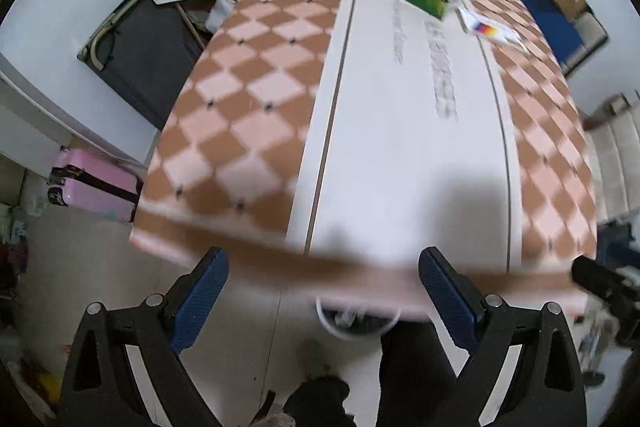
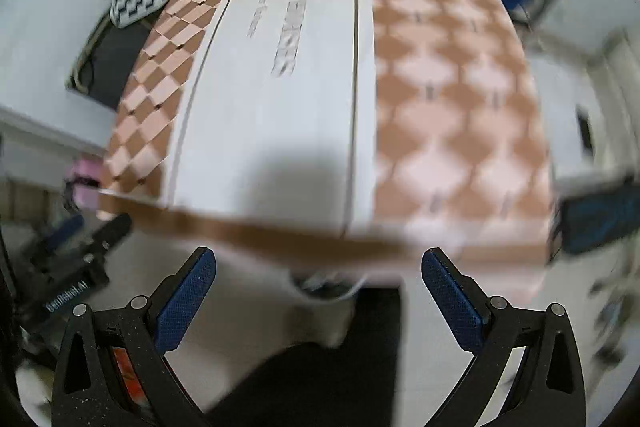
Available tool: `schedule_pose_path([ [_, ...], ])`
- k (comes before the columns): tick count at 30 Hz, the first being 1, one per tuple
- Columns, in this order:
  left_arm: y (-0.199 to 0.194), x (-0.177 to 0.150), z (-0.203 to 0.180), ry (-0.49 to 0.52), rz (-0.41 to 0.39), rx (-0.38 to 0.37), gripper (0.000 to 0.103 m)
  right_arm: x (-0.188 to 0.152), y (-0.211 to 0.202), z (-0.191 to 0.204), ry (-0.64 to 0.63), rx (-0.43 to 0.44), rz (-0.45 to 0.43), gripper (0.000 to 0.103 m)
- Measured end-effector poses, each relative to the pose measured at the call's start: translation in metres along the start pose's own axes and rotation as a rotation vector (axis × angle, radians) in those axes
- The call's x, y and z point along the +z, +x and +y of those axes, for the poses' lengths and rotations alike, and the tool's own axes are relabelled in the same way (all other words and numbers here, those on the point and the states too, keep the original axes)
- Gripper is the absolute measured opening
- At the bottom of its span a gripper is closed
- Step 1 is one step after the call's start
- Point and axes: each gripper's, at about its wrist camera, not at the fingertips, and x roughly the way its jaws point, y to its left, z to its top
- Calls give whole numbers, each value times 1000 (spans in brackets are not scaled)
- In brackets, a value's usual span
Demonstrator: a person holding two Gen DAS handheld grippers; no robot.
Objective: Collect trash
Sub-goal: 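Move both tools back over the table toward the remaining items, then grasp the striped cold-medicine box with the right tool while the left tool grasps the green-white box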
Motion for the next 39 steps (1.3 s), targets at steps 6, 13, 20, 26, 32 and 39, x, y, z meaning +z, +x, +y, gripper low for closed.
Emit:
schedule_pose_path([
  [6,64,80,-34,-116,99,81,97,163,39,-37,-301,-130,96,103],
  [13,128,160,-67,-219,186,127,97,322,124,-62,-600,-229,222,103],
  [20,160,198,-77,-236,223,160,97,383,197,-59,-889,-239,336,103],
  [26,163,215,-82,-185,219,179,97,399,203,-72,-878,-133,348,98],
  [32,127,248,-87,-90,125,157,97,414,188,-139,-409,-113,325,92],
  [39,100,323,-136,222,30,-18,97,420,157,-240,130,-66,161,91],
])
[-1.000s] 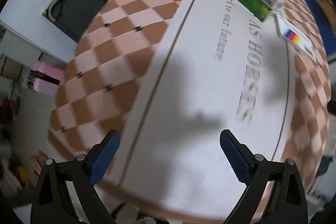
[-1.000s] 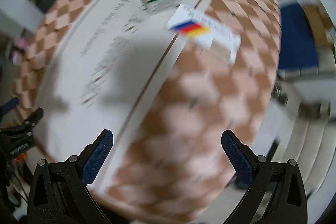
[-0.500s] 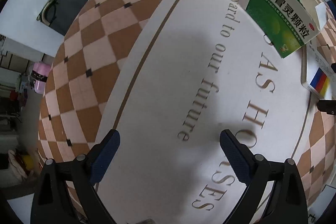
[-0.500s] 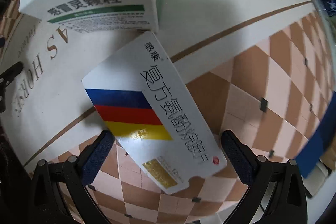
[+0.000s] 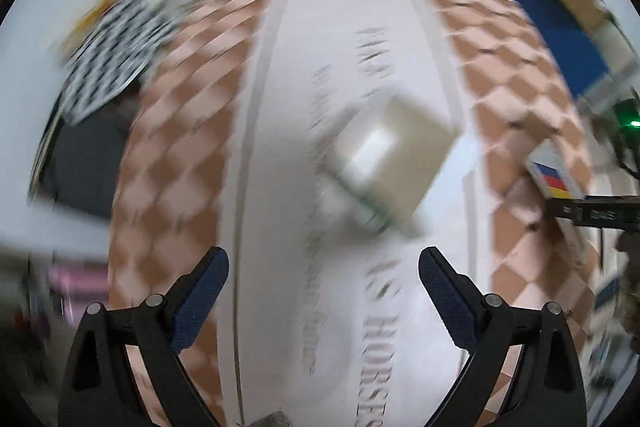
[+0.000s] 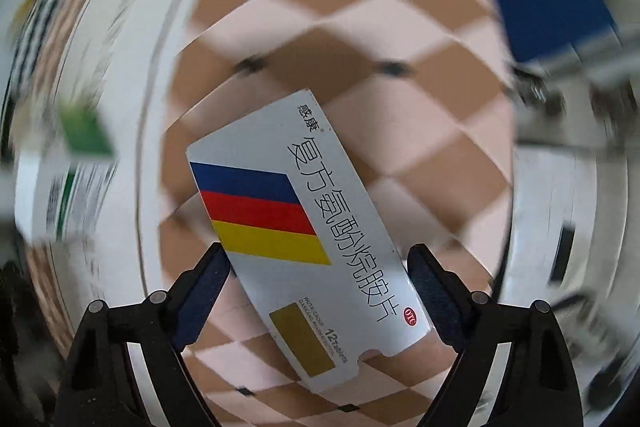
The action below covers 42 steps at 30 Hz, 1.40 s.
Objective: Collect trash
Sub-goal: 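Grasp the striped cold-medicine box with the right tool while the left tool grasps the green-white box, then carry both boxes over the trash bin and open both tools to drop them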
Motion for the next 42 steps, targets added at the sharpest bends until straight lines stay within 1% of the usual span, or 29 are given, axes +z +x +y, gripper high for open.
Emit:
schedule_pose_path([
  [2,5,20,-10,94,17,-27,97,6,4,-12,62,10,13,92],
  [3,11,31,-18,162,37,-43,97,8,8,-14,78,19,29,92],
  [5,19,41,-24,245,55,-38,97,15,9,-18,68,13,43,94],
  [6,25,47,-31,302,67,-38,97,15,10,-18,64,16,45,94],
  [8,35,52,-37,368,92,-28,97,17,10,-8,23,13,50,96],
  [9,37,54,-41,388,104,-31,97,16,14,-1,3,3,51,96],
  [10,41,58,-44,405,118,-53,97,10,17,7,-21,-8,58,96],
  [11,45,60,-45,416,138,-60,97,12,20,11,-54,-19,69,96],
  [12,48,61,-47,427,151,-57,97,12,18,27,-75,-31,75,98],
  [15,61,63,-52,446,203,-75,97,10,22,39,-124,-74,85,98],
  [18,76,64,-53,427,250,-86,96,10,20,46,-142,-95,83,99],
  [20,78,64,-52,407,251,-96,95,6,20,52,-156,-112,73,98],
  [21,76,64,-52,398,239,-102,89,4,19,55,-161,-121,65,96],
  [22,73,64,-51,388,227,-105,87,-3,16,65,-163,-122,56,90],
  [23,70,63,-51,373,218,-115,84,-4,13,67,-168,-122,40,85],
  [24,67,62,-51,362,209,-123,83,-7,10,68,-166,-119,24,79],
  [26,58,59,-50,332,184,-118,83,-14,7,72,-160,-97,8,79],
  [29,43,50,-47,278,153,-113,83,-25,3,75,-148,-103,-27,79],
  [31,29,40,-44,234,122,-95,83,-35,-3,75,-123,-81,-47,79],
  [33,9,24,-41,175,91,-81,83,-45,-13,77,-108,-71,-77,79],
  [35,-4,10,-31,131,66,-79,83,-60,-29,82,-92,-58,-117,79],
  [36,-16,-2,-27,98,49,-78,83,-68,-36,85,-86,-53,-135,79],
  [40,-44,-38,-7,21,1,-64,83,-109,-66,96,-74,-38,-200,79],
  [41,-56,-54,-3,2,-16,-58,83,-125,-75,101,-68,-32,-220,79],
  [42,-61,-64,5,-9,-29,-53,83,-137,-81,105,-66,-24,-230,79],
])
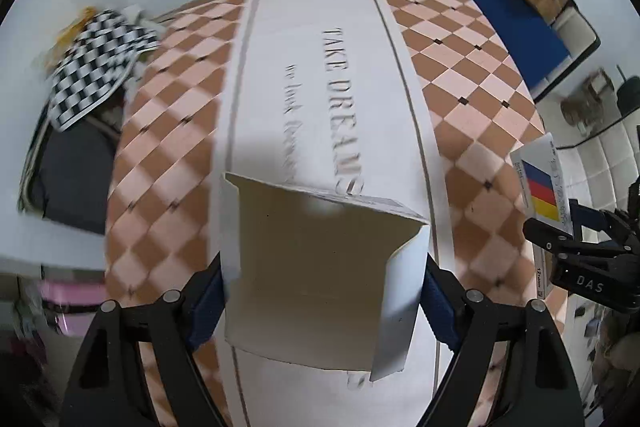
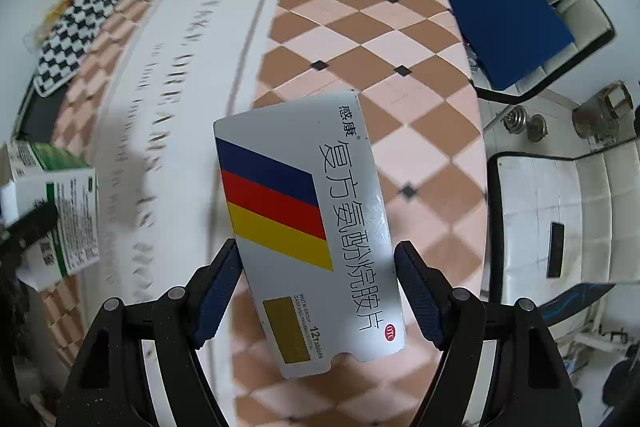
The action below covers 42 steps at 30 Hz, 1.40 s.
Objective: Collect trash
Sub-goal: 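Carry both boxes over the trash bin and open both tools to drop them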
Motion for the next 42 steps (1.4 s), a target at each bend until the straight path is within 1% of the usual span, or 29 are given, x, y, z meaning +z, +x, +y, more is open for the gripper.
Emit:
schedule_pose_path([
  [3,-31,-45,13,-18,-53,11,83,-39,-31,16,16,12,-44,79],
  [4,-37,-56,16,-19,-65,9,83,-55,-41,21,25,18,-60,79],
  [5,-50,-76,21,-19,-84,7,83,-68,-51,27,33,20,-73,79],
  [8,-76,-124,32,-7,-122,-5,83,-130,-82,44,70,37,-113,79],
  [11,-93,-169,39,7,-125,-35,83,-188,-104,62,108,54,-131,79],
  [12,-98,-189,42,9,-119,-46,83,-216,-111,69,130,67,-132,79],
  [15,-105,-245,49,-6,-83,-93,83,-283,-123,84,174,108,-120,79],
  [16,-105,-257,51,-10,-69,-107,83,-308,-124,87,192,126,-111,79],
  [19,-95,-312,59,-53,11,-158,83,-373,-118,92,245,177,-65,79],
  [20,-87,-334,61,-67,51,-174,83,-394,-112,93,266,199,-45,79],
  [21,-80,-349,62,-78,78,-182,83,-409,-105,93,282,212,-27,79],
  [22,-68,-366,63,-89,120,-196,83,-426,-97,93,289,220,-5,79],
  [23,-60,-378,64,-100,144,-203,83,-446,-86,96,301,230,21,79],
  [24,-41,-394,64,-119,188,-212,83,-457,-76,96,308,237,40,79],
  [26,-12,-414,62,-143,245,-217,83,-481,-51,97,318,243,83,79],
  [28,25,-429,61,-172,286,-231,82,-503,-14,97,331,246,134,79],
  [29,51,-434,60,-184,310,-237,82,-508,2,95,338,247,151,79],
  [31,87,-438,59,-205,328,-255,82,-522,43,92,351,251,185,79],
  [32,114,-439,57,-209,339,-260,82,-529,69,90,359,248,199,79],
  [35,173,-444,52,-218,359,-270,83,-539,130,84,383,247,223,79],
  [36,202,-446,50,-228,381,-285,83,-543,155,82,393,250,231,79],
  [37,223,-450,49,-241,401,-295,85,-547,181,80,408,250,236,79],
  [38,237,-452,48,-248,413,-296,85,-548,199,78,415,251,246,79],
  [39,262,-456,46,-257,430,-307,86,-551,225,76,429,257,260,79],
  [40,275,-462,48,-266,441,-315,88,-553,249,74,446,267,269,79],
  [42,300,-470,48,-280,466,-312,93,-555,288,73,457,276,296,80],
])
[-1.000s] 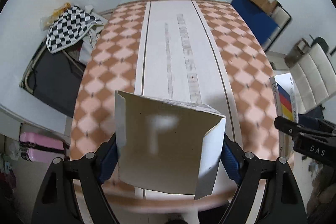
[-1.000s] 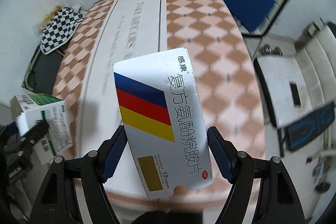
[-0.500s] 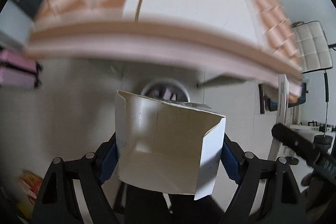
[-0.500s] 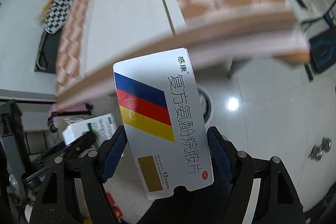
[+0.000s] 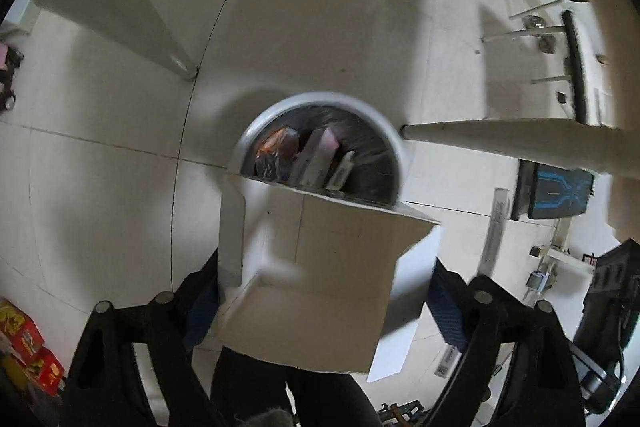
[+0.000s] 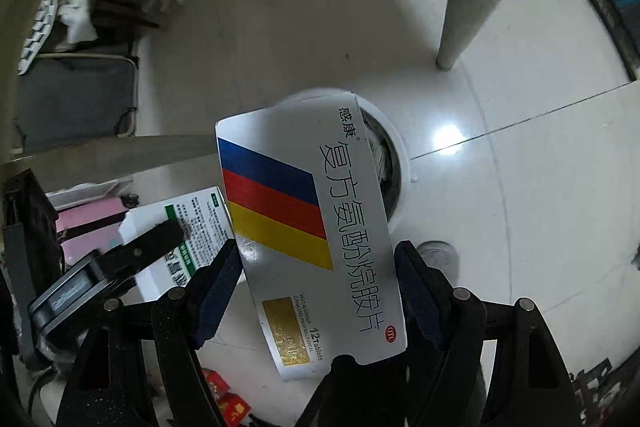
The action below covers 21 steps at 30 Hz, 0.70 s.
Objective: Collect trash
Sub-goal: 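Carry both boxes over the trash bin and open both tools to drop them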
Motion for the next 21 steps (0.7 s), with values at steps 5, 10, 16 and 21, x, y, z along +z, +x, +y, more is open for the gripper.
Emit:
schedule_pose_path([
  [5,17,-2,19,-33,-4,20,96,20,63,-21,31,61,31,103],
  [10,2,-17,18,-20,-44,88,96,21,66,-29,-2,32,6,103],
  [16,-43,-47,-1,56,-147,249,96,-1,17,-21,-69,-60,-24,103],
  [21,-100,-80,-17,98,-163,267,96,-32,-54,5,-130,-140,-60,103],
])
